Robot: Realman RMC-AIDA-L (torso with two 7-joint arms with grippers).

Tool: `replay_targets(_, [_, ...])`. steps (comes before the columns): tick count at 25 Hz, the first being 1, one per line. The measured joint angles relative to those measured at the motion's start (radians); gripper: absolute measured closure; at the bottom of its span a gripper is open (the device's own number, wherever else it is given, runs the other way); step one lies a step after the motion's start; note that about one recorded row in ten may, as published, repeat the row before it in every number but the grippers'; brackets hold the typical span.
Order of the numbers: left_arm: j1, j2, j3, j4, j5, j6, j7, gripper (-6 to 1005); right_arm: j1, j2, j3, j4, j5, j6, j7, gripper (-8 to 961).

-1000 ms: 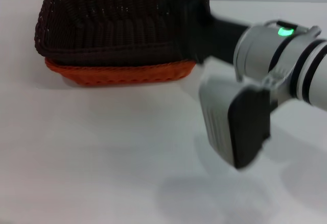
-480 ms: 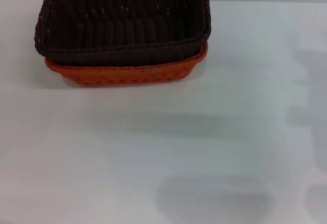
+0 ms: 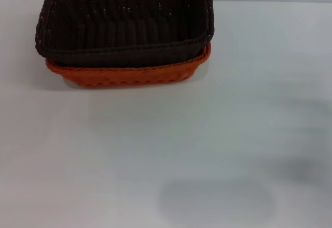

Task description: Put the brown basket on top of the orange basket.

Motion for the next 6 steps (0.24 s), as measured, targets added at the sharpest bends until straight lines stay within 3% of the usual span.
replay_targets(6, [0.013,0.001,0.002,0.004,0.002,0.013,-0.028,229,-0.017,0.002,-0.036,0.028,0.009,0.035,-0.018,126])
